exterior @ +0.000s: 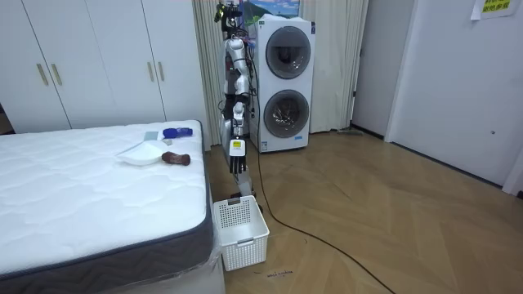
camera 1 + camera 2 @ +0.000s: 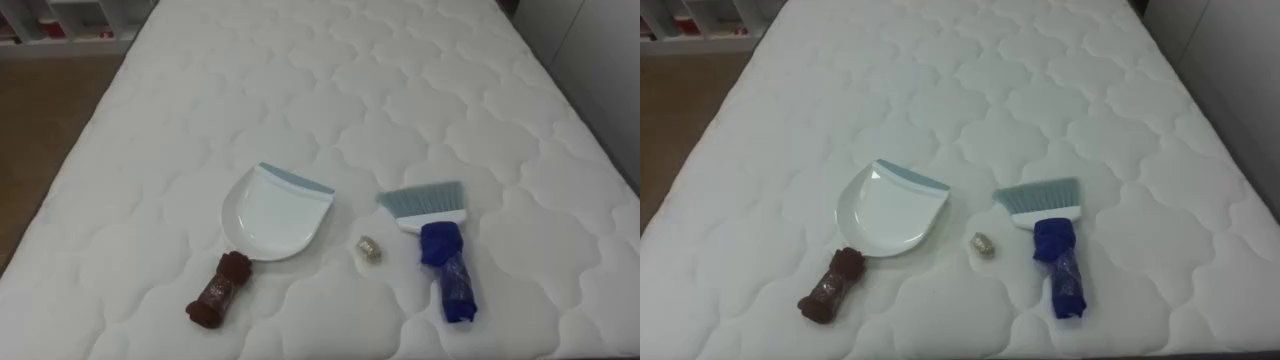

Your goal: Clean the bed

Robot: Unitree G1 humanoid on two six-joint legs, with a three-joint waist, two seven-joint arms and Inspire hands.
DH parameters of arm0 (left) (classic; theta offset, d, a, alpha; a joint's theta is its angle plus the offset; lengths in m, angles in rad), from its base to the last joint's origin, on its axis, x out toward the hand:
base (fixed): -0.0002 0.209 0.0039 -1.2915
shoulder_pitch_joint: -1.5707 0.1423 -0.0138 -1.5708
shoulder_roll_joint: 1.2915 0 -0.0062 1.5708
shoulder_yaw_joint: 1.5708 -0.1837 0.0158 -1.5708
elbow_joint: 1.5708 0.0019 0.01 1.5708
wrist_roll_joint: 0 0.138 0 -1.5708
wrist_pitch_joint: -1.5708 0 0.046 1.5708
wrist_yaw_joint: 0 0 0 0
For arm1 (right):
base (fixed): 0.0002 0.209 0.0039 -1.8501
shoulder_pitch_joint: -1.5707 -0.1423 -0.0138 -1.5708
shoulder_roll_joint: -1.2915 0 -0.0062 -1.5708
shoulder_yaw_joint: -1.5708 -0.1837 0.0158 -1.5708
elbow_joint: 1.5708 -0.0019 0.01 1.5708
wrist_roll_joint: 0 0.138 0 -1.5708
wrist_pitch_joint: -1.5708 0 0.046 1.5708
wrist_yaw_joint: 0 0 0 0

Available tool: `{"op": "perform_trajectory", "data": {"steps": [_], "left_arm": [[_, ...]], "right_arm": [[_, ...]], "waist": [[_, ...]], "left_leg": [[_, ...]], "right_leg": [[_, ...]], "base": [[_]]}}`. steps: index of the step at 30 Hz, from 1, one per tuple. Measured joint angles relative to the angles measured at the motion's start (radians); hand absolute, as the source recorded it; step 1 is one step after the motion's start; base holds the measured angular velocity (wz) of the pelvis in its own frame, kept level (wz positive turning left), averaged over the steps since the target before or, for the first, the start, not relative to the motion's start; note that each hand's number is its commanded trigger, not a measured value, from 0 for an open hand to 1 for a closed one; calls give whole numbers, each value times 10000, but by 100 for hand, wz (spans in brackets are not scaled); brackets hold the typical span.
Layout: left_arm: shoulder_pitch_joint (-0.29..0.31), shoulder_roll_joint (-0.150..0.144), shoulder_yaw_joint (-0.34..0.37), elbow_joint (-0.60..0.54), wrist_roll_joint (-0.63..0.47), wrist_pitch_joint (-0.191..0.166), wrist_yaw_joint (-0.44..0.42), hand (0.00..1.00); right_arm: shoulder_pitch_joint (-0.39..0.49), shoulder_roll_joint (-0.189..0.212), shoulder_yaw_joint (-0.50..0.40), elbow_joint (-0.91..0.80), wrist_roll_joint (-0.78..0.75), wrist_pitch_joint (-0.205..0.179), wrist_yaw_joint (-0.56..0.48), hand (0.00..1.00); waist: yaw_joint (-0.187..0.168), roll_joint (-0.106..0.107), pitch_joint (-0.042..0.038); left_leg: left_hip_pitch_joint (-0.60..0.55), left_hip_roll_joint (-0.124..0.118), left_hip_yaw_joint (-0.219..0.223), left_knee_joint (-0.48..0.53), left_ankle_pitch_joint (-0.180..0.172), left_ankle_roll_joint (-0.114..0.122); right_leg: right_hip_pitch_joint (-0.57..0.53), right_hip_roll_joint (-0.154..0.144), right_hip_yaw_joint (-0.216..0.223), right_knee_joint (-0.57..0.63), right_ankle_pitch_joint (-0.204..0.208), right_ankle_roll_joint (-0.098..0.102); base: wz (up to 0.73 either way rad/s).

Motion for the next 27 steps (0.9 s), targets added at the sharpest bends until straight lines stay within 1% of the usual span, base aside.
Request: {"op": "perform_trajectory", "data": {"steps": [3, 12, 14, 17, 22, 24, 25, 26, 27], "left_arm": [[-3, 0, 0, 2, 0, -44, 0, 0], [0, 0, 16, 4, -17, -71, 16, 0], [5, 0, 50, 4, -213, -71, 32, 0], [12, -1, 62, 5, -401, -93, 96, 0], [-6, -3, 300, -67, -482, -430, 758, 0], [-52, -2, 539, -358, -923, -486, 1060, 0], [-99, -2, 792, -711, -1222, -564, 1340, 0], [-232, 0, 1069, -890, -1629, -802, 1720, 0], [-288, 1, 1180, -1000, -1830, -885, 1893, 0]], "right_arm": [[0, -3, -1, 0, -5, -76, 42, 0], [5, -9, -30, 6, -9, -143, 40, 0], [4, -10, -56, 6, -9, -166, 40, 0], [0, -28, -61, 11, 0, -181, 40, 0], [-55, -26, -31, 260, 21, -352, 26, 0], [-115, -27, -44, 362, 248, -433, 5, 0], [-160, -28, -116, 380, 342, -514, -53, 0], [-215, -60, -221, 411, 385, -582, -92, 0], [-235, -96, -231, 408, 390, -618, -94, 0]], "waist": [[1, 6, 3], [-10, -6, 6], [-6, -40, -10], [29, -48, -9], [7, -87, 1], [0, -102, -4], [-6, -117, 3], [-7, -143, 26], [12, -133, 22]], "left_leg": [[6, -6, 4, 0, -1, 1], [129, -12, 8, -13, -1, 1], [128, -13, 8, -10, -1, 2], [130, -18, -11, 2, -1, 2], [82, -27, -13, 26, -16, 29], [-7, -27, -30, 64, -18, 32], [-57, -26, -63, 84, -18, 32], [-65, -29, -93, 77, -17, 32], [-65, -32, -99, 74, -17, 32]], "right_leg": [[4, -7, 2, 2, -7, 12], [109, -12, 13, 11, -16, 25], [108, -13, 15, 14, -19, 30], [105, -19, 21, 27, -24, 35], [76, -38, -16, 73, -72, 45], [14, -32, -17, 62, -72, 47], [-16, -31, -57, 57, -64, 43], [-16, -39, -109, 57, -60, 38], [-15, -43, -119, 58, -60, 38]], "base": [[0], [0], [0], [0], [2], [5], [6], [6], [0]]}}
